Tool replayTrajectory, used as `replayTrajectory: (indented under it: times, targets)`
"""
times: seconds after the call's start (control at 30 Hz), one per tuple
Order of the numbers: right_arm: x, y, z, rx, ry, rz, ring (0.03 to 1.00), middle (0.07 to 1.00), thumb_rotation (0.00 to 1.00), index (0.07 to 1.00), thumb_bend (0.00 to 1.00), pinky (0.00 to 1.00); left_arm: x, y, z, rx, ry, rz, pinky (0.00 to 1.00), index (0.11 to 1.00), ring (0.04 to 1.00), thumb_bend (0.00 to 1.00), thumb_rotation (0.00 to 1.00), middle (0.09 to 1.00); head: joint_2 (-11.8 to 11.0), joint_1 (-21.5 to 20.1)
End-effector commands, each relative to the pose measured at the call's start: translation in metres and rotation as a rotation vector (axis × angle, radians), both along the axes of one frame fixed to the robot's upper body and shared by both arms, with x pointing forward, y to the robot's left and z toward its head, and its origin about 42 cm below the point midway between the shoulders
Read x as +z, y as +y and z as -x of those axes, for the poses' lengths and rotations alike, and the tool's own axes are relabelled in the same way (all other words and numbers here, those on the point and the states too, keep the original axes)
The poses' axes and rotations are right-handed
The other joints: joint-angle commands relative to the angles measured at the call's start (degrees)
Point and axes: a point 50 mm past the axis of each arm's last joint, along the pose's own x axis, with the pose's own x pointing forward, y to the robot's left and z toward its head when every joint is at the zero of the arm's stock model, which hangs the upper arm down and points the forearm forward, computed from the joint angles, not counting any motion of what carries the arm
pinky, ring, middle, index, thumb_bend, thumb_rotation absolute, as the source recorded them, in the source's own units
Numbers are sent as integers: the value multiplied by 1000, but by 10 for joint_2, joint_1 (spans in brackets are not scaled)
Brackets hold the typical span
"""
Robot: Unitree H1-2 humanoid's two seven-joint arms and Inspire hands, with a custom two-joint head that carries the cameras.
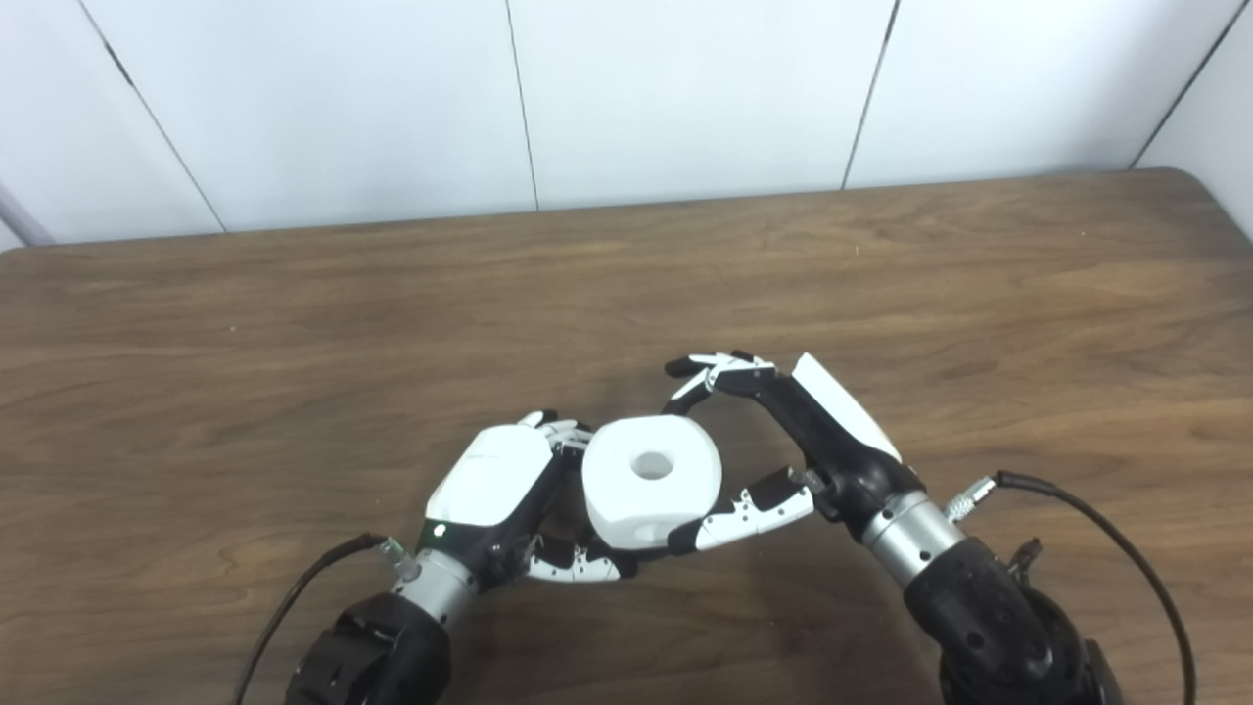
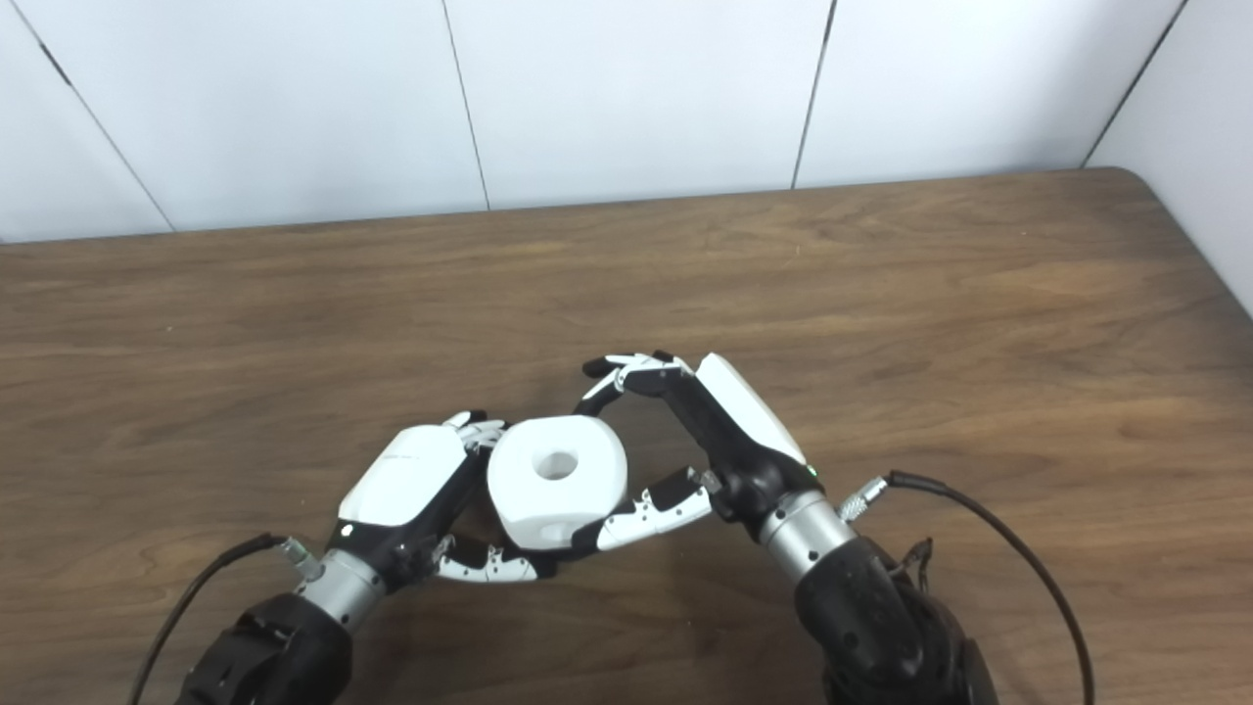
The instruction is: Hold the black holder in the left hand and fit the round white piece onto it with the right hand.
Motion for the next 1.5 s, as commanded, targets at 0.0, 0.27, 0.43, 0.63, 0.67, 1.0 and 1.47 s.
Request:
replayTrajectory:
  times: [0.0, 0.27, 0.43, 0.63, 0.67, 1.0, 1.47]
  targets:
    - [14, 0, -4, -6, -86, -4, 910, 833, 140, 484, 522, 1000, 1, -2, -1, -18, 6, -20, 955, 486, 861, 521, 52, 775, 1, -3]
    - [12, 3, -3, 3, -92, 1, 896, 825, 138, 484, 523, 1000, 1, -1, 1, -17, 11, -18, 959, 487, 861, 521, 52, 774, 2, -4]
    - [8, 4, -2, 3, -88, 4, 898, 823, 136, 484, 523, 1000, 1, 0, 1, -17, 7, -14, 955, 486, 858, 521, 51, 772, 3, -5]
    - [4, 3, -3, -5, -81, 10, 901, 824, 136, 483, 524, 1000, 2, 0, 1, -15, 10, -13, 957, 486, 862, 521, 51, 773, 3, -6]
    - [3, 3, -3, -6, -81, 12, 901, 825, 136, 484, 524, 1000, 2, 0, 1, -15, 9, -12, 957, 486, 862, 521, 51, 773, 3, -5]
    - [-3, 2, -5, -13, -80, 20, 896, 826, 136, 484, 524, 1000, 3, 3, 0, -18, 11, -17, 961, 487, 865, 521, 51, 776, 2, -10]
    - [-9, 1, -3, -20, -76, 24, 899, 824, 135, 484, 524, 1000, 3, 3, 0, -17, 7, -18, 954, 486, 861, 521, 51, 775, 3, -11]
